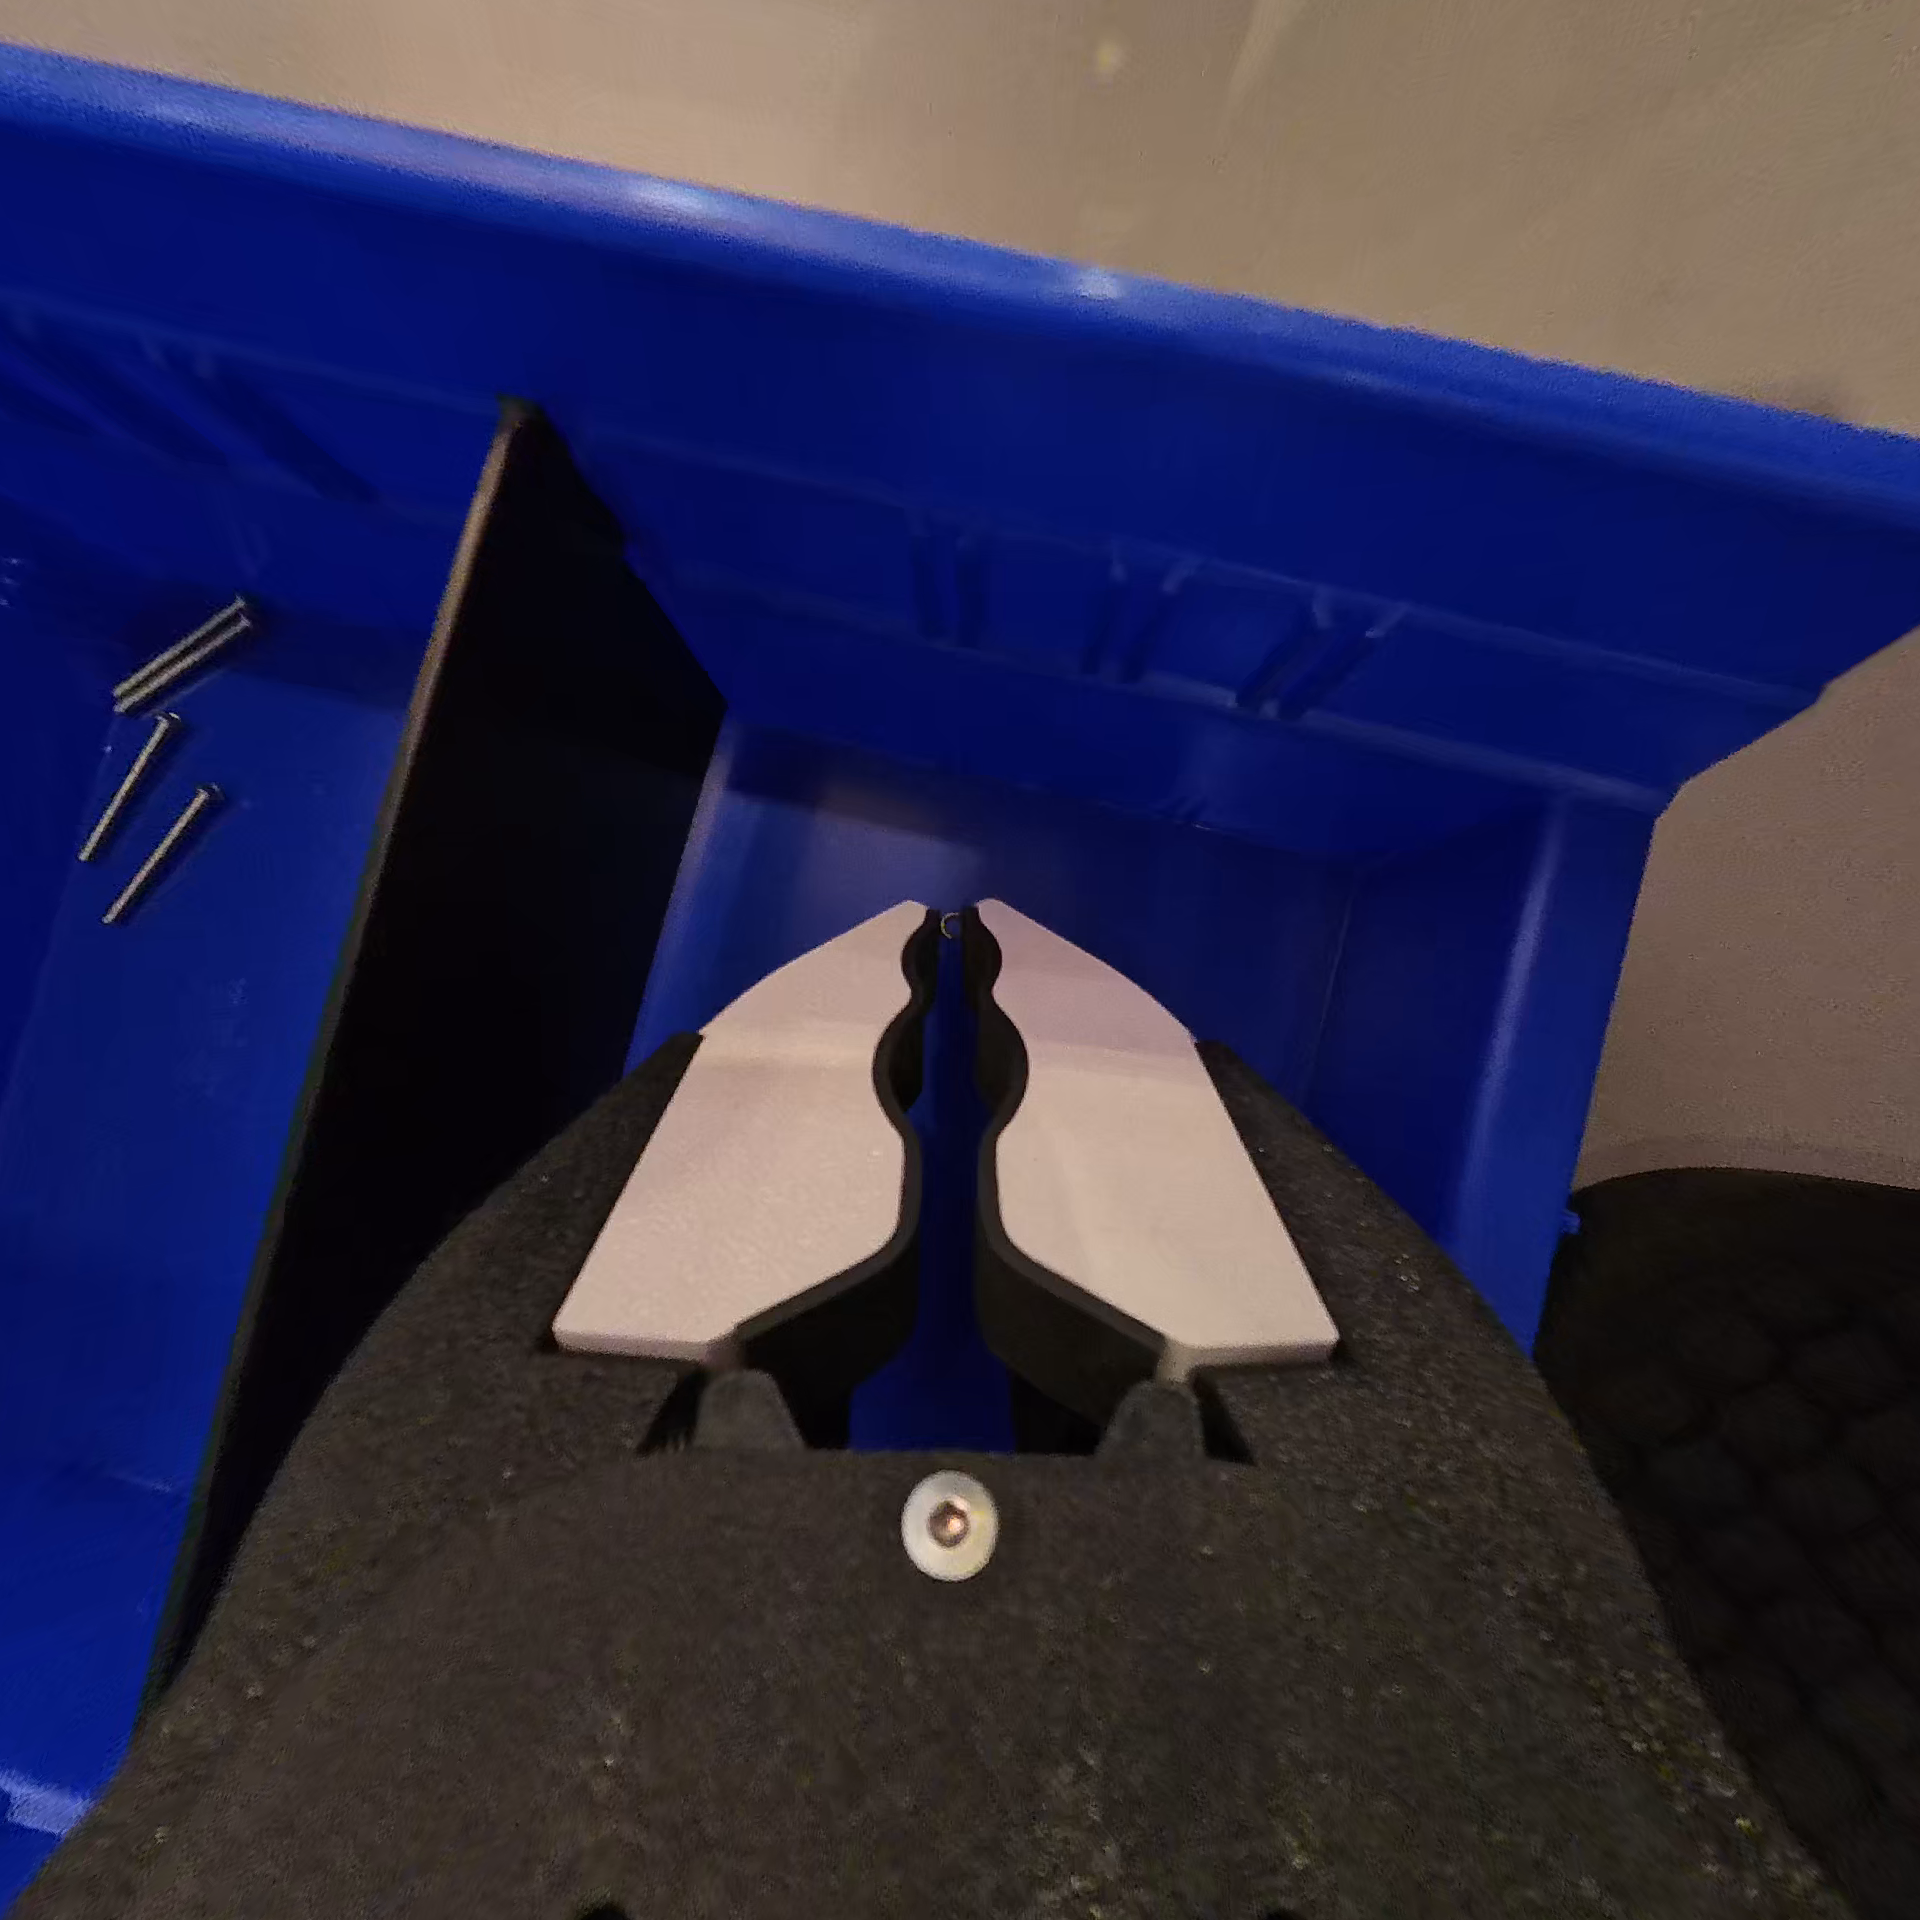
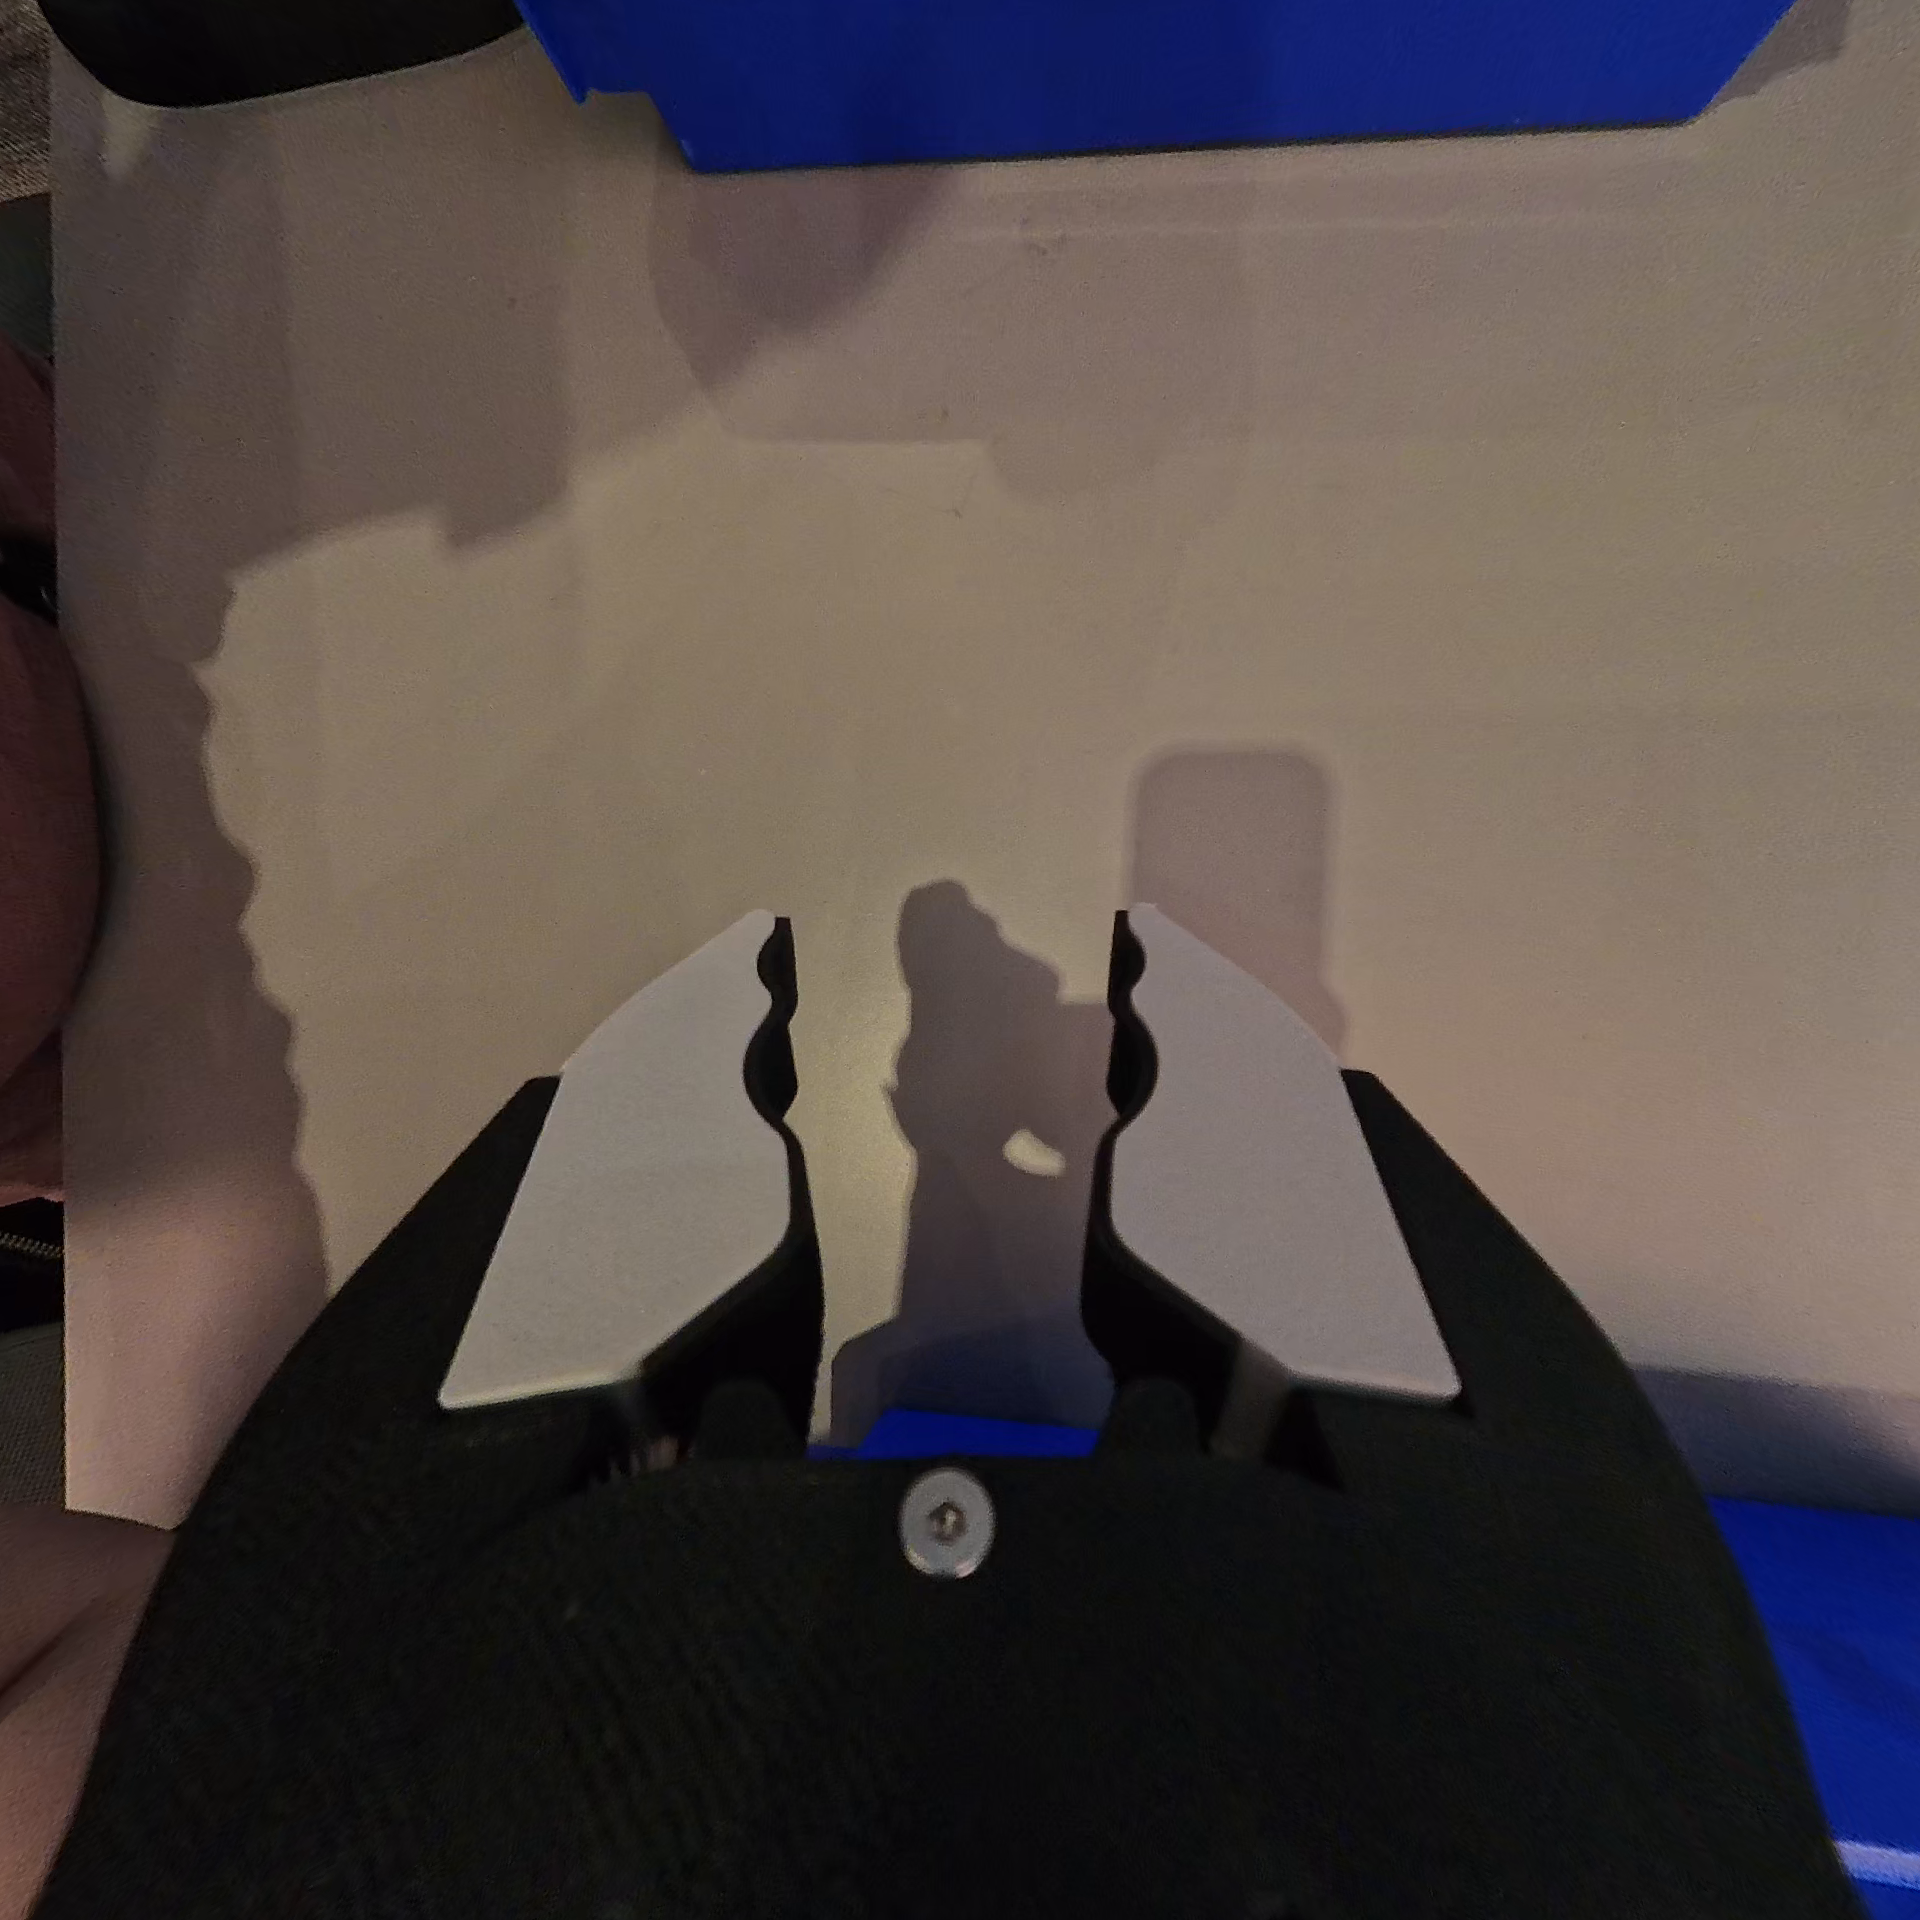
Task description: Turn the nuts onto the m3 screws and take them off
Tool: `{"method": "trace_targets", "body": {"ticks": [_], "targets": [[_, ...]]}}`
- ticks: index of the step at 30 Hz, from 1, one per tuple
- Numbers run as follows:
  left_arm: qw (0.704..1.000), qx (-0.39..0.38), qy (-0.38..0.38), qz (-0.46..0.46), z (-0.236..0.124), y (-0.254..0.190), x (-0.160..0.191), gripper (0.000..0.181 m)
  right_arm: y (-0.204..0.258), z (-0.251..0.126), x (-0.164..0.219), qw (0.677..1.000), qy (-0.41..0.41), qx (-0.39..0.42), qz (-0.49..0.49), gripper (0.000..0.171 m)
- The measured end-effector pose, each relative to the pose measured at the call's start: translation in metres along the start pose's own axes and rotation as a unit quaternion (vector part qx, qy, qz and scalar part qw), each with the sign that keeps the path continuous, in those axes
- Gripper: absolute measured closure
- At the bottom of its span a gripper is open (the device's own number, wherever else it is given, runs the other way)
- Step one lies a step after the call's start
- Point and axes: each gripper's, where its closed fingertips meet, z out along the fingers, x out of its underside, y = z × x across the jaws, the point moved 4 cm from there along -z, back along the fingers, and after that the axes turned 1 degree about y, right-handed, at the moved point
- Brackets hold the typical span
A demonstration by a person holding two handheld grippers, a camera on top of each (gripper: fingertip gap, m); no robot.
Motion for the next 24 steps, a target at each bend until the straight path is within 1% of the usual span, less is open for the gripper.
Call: {"method": "trace_targets", "body": {"ticks": [2,3,6,10,11,13,15,19,21,24], "targets": [[1.0,-0.003,-0.003,0.0,-0.003,0.0,-0.002,0.177,0.0,0.0,0.0,1.0,-0.001,0.0,-0.001,0.112],[1.0,-0.005,-0.009,0.0,-0.006,0.0,-0.004,0.181,0.001,-0.001,-0.001,1.0,-0.002,-0.001,-0.002,0.112],[0.999,-0.018,-0.026,-0.002,-0.018,0.001,-0.014,0.181,0.003,-0.003,-0.004,1.0,-0.009,-0.003,-0.006,0.112],[1.0,-0.026,-0.011,0.0,-0.027,0.003,-0.014,0.181,0.006,-0.008,-0.006,1.0,-0.015,0.001,-0.012,0.112],[1.0,-0.023,-0.009,-0.008,-0.026,0.003,-0.012,0.177,0.007,-0.009,-0.006,1.0,-0.016,0.002,-0.013,0.112],[1.0,-0.013,0.013,-0.025,-0.02,0.001,-0.007,0.166,0.009,-0.012,-0.008,1.0,-0.017,0.005,-0.018,0.112],[0.999,-0.007,0.041,-0.021,-0.012,-0.001,-0.002,0.161,0.012,-0.014,-0.009,1.0,-0.017,0.007,-0.023,0.112],[0.996,0.013,0.089,0.003,0.001,-0.008,0.002,0.16,0.015,-0.015,-0.011,0.999,-0.017,0.007,-0.028,0.112],[0.994,0.007,0.113,0.011,0.005,-0.007,0.002,0.16,0.015,-0.014,-0.011,0.999,-0.014,0.006,-0.029,0.112],[0.99,0.01,0.137,-0.005,0.011,-0.006,0.0,0.163,0.015,-0.013,-0.009,1.0,-0.009,0.004,-0.028,0.112]]}}
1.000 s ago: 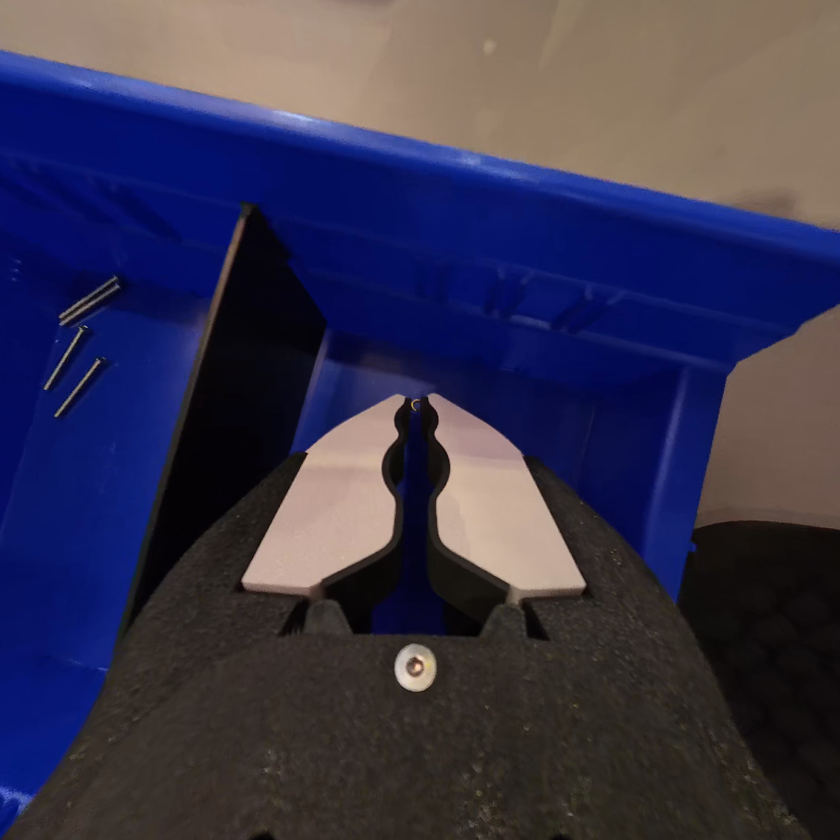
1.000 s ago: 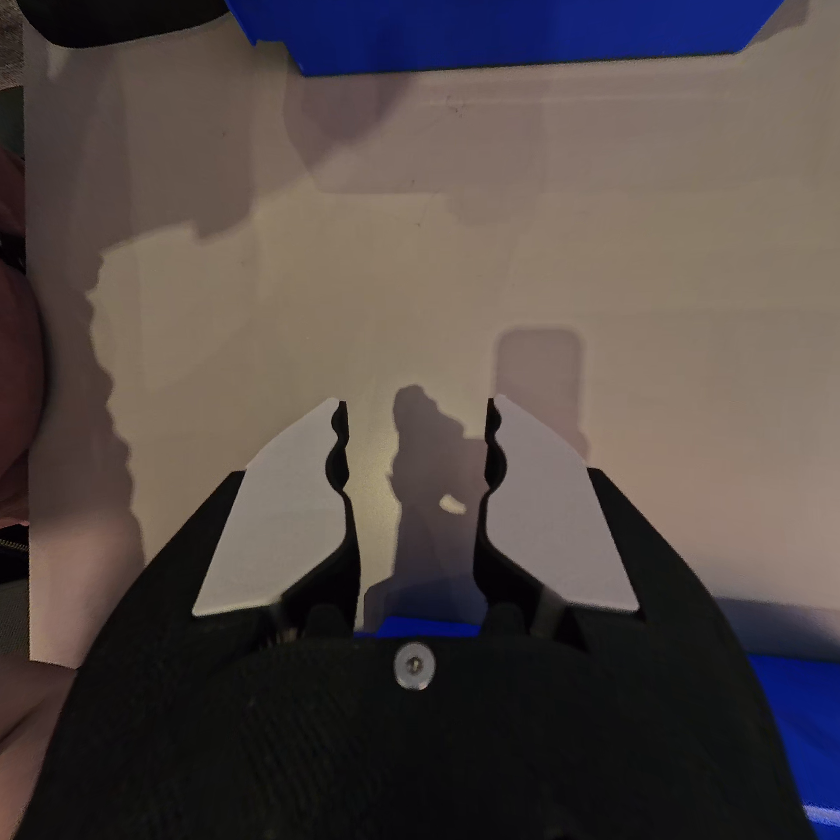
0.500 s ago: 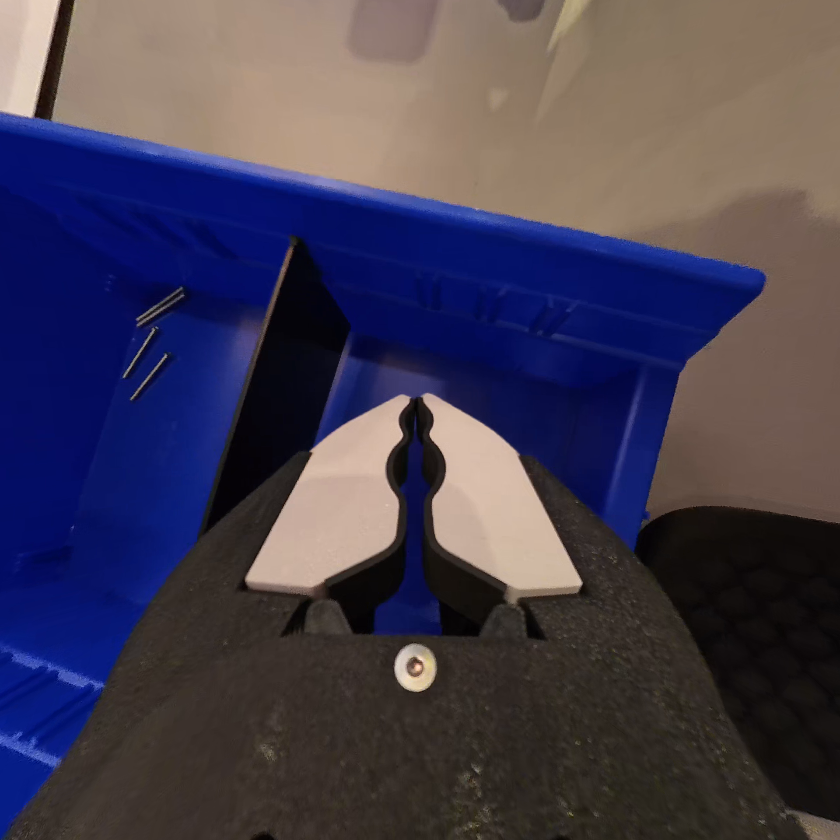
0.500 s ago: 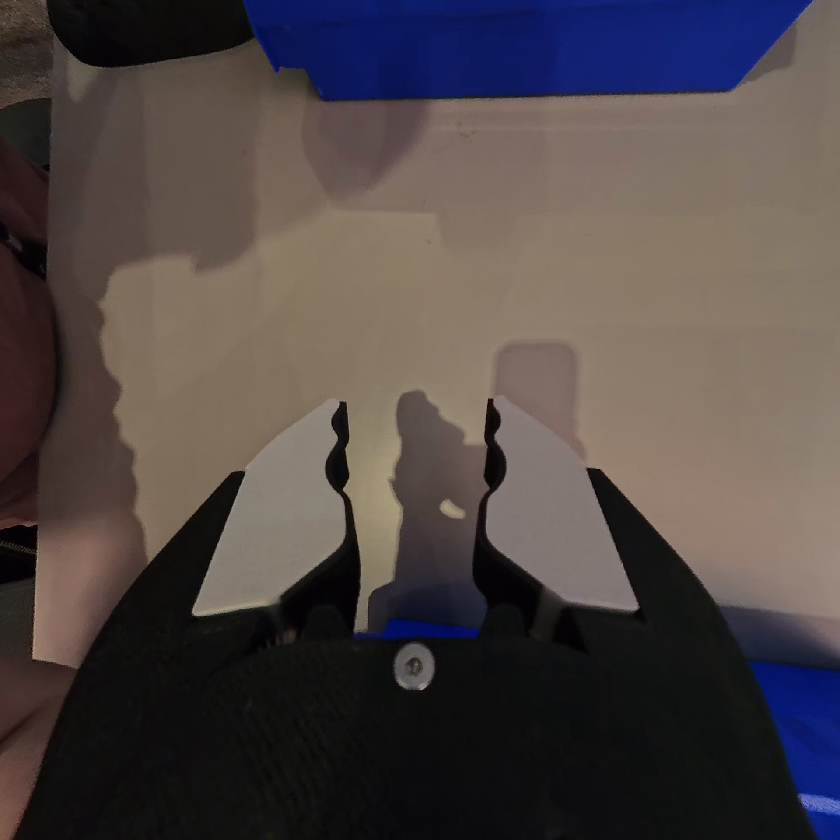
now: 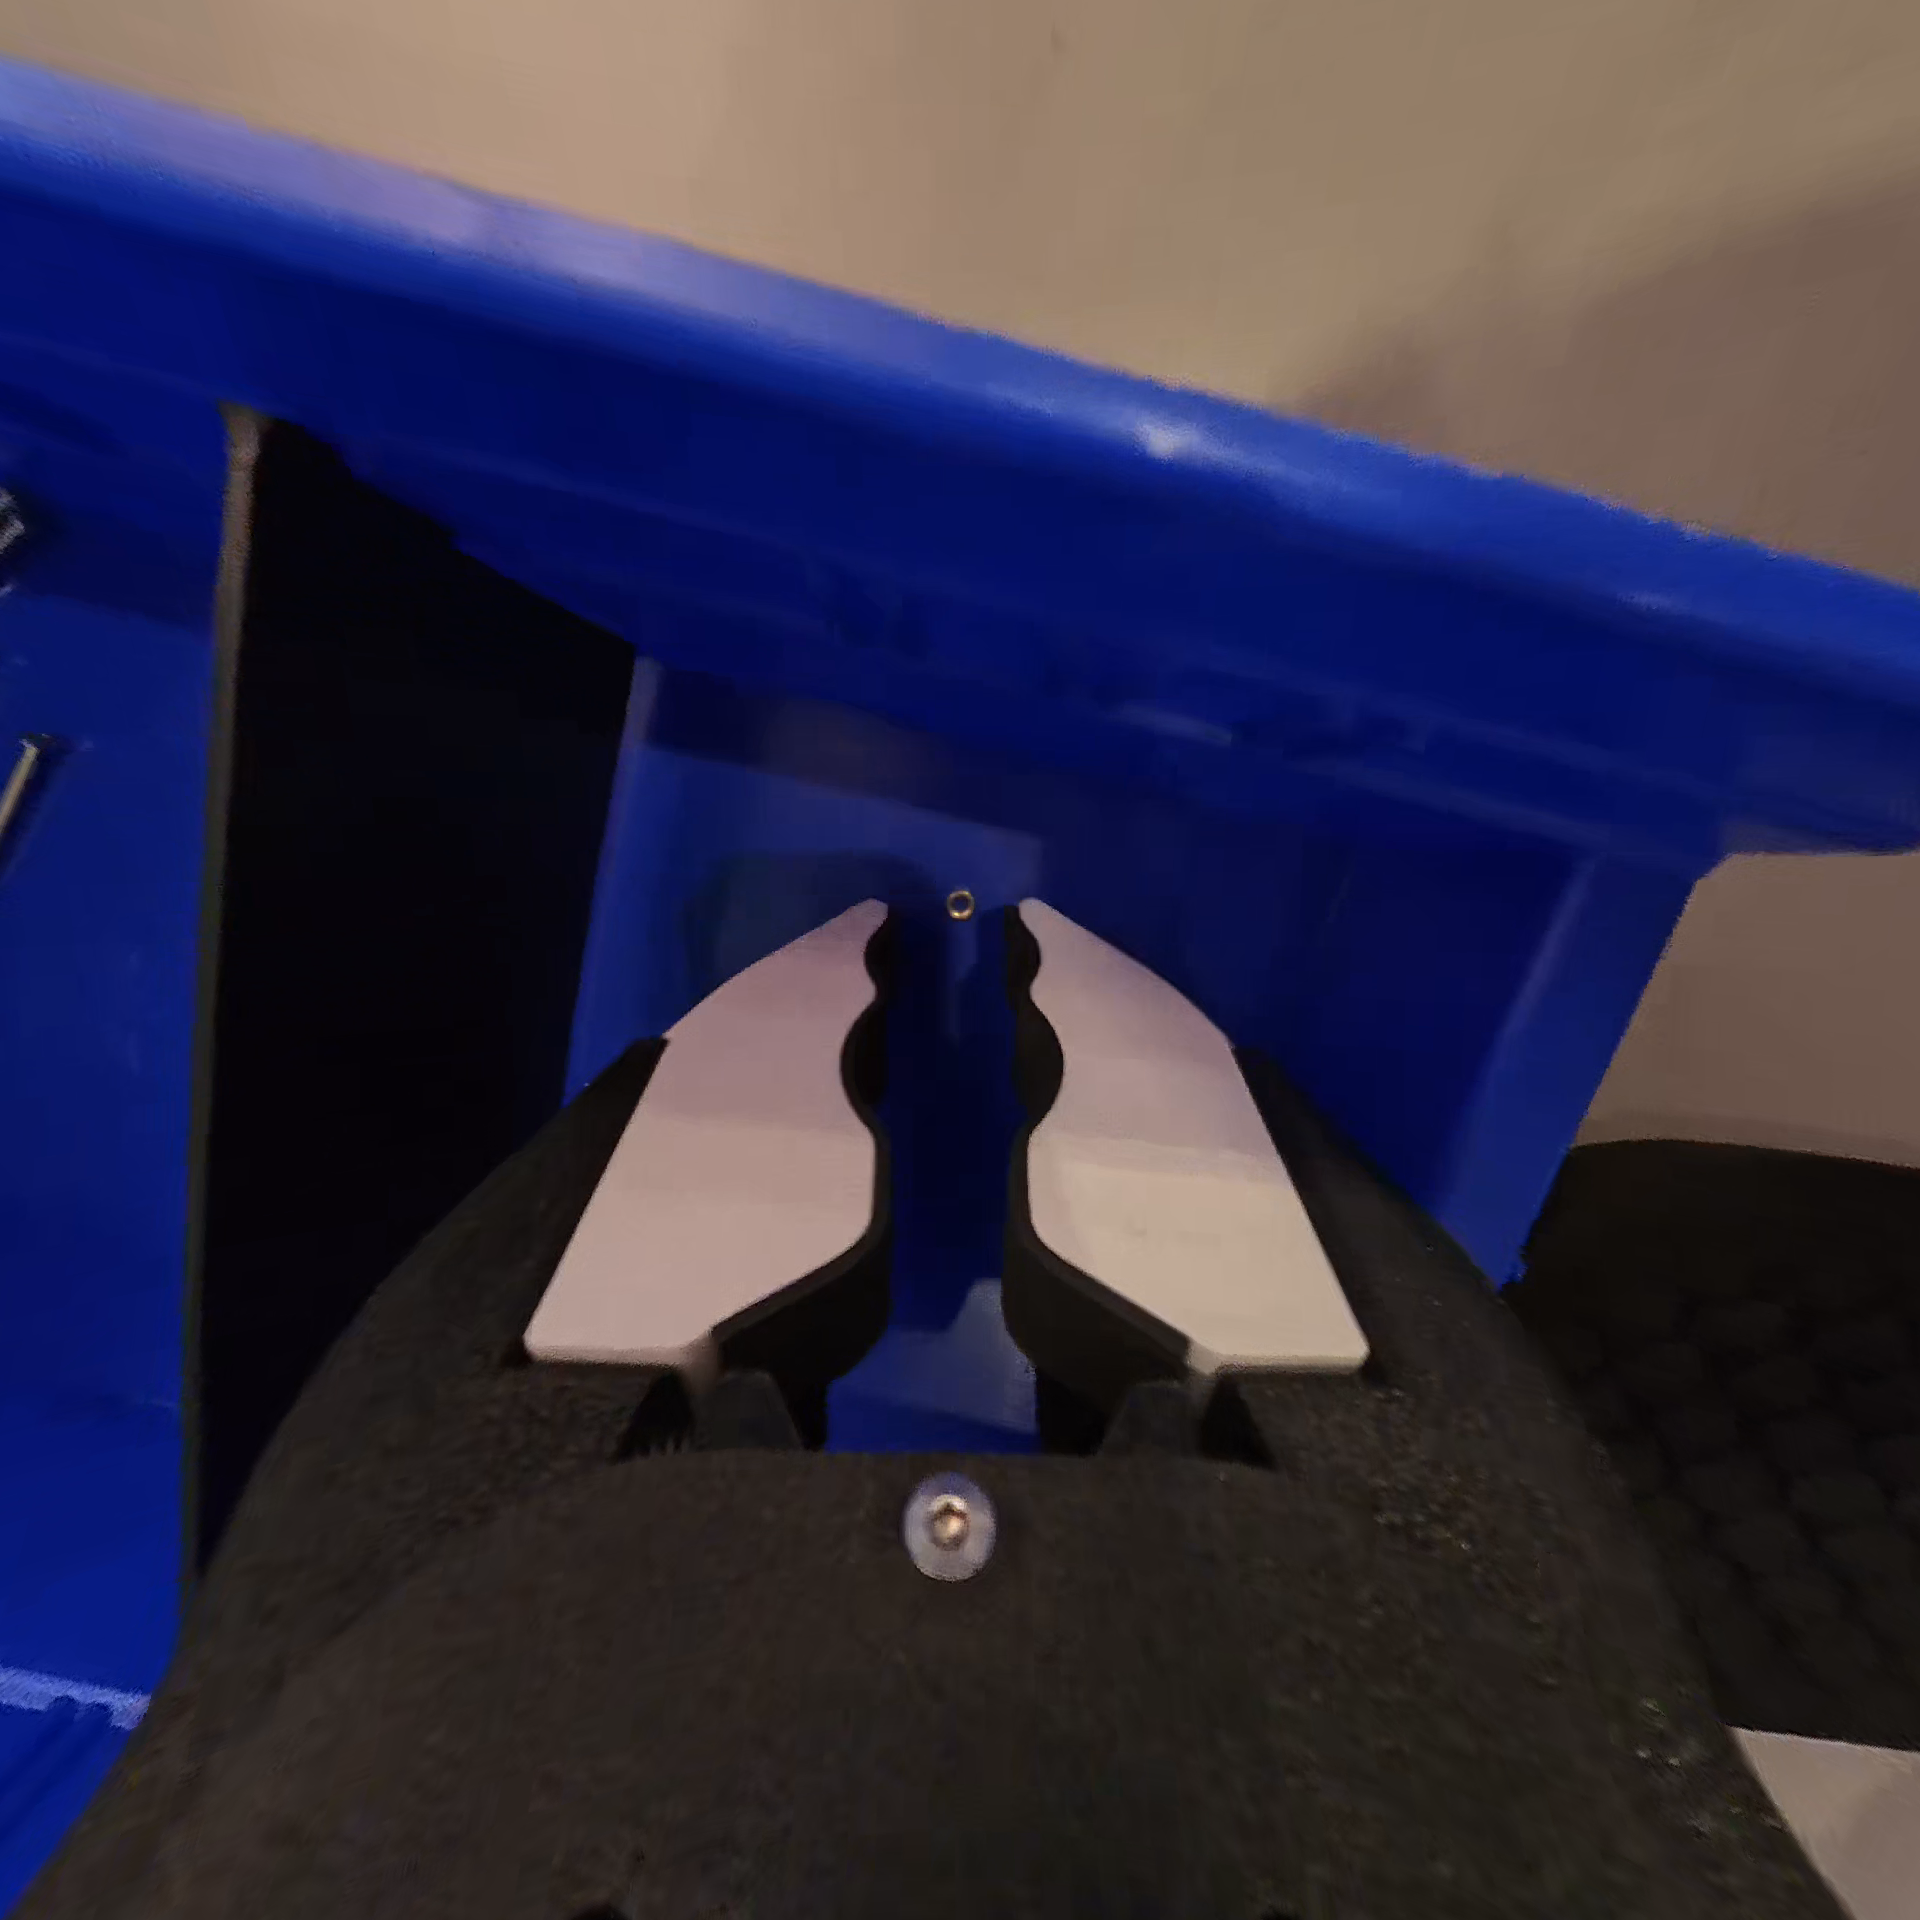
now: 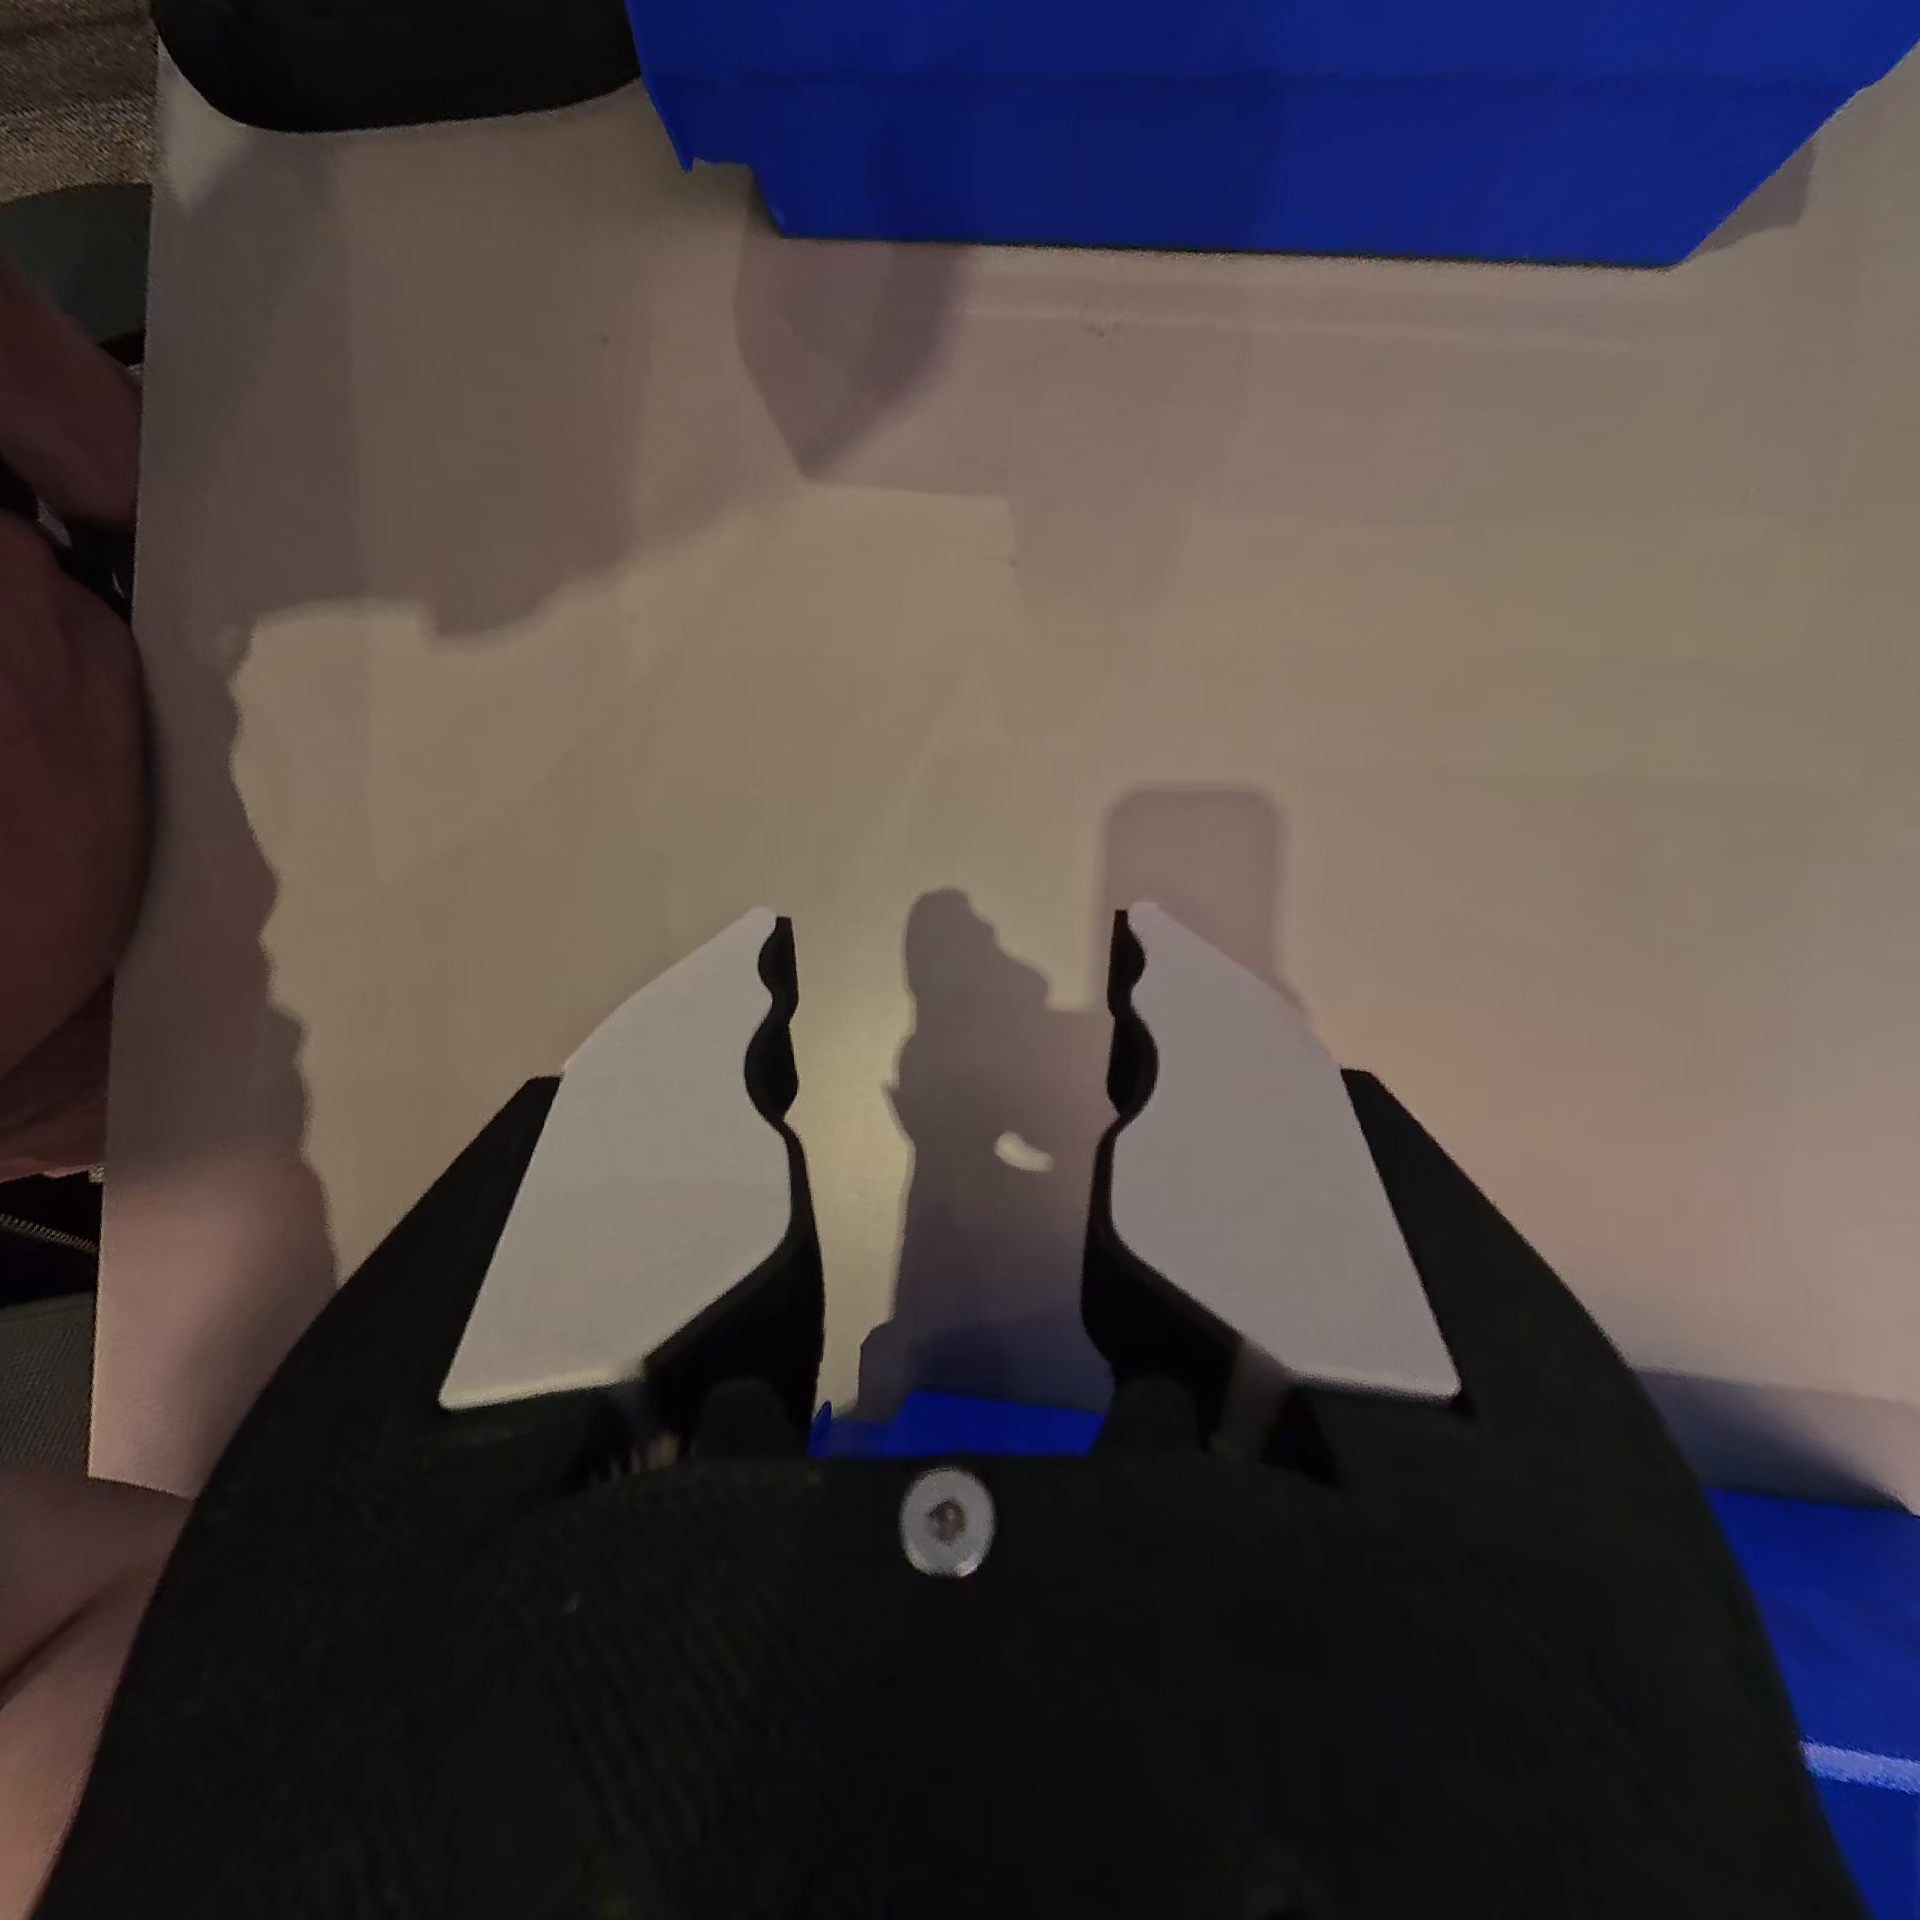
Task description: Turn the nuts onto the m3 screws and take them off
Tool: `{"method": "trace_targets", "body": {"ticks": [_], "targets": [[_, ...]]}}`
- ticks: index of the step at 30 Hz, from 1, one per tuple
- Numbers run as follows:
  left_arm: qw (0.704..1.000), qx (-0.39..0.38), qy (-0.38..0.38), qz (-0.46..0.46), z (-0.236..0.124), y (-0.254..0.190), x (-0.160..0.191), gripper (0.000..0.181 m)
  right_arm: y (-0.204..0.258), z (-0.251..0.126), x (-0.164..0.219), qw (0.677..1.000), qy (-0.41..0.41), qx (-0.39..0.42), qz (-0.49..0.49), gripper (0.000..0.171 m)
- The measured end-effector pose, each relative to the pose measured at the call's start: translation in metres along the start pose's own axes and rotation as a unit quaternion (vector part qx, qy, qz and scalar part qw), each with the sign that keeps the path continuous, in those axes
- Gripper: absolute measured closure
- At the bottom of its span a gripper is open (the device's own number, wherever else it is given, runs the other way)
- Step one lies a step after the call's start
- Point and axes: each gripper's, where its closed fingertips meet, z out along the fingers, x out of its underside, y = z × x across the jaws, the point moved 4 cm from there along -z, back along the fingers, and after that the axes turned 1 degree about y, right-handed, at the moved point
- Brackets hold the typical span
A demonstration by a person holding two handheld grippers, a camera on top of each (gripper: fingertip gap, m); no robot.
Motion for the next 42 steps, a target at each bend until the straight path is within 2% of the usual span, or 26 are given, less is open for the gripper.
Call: {"method": "trace_targets", "body": {"ticks": [15,35,42], "targets": [[0.999,-0.002,0.033,-0.028,0.004,0.002,-0.003,0.166,0.0,0.002,0.006,1.0,0.014,-0.004,0.004,0.112],[0.998,0.007,0.021,-0.061,0.005,0.003,-0.002,0.175,0.002,0.005,0.008,1.0,0.023,-0.014,0.004,0.114],[0.995,-0.01,-0.018,-0.094,-0.021,0.013,0.002,0.175,0.002,0.003,0.007,1.0,0.017,-0.013,0.002,0.114]]}}
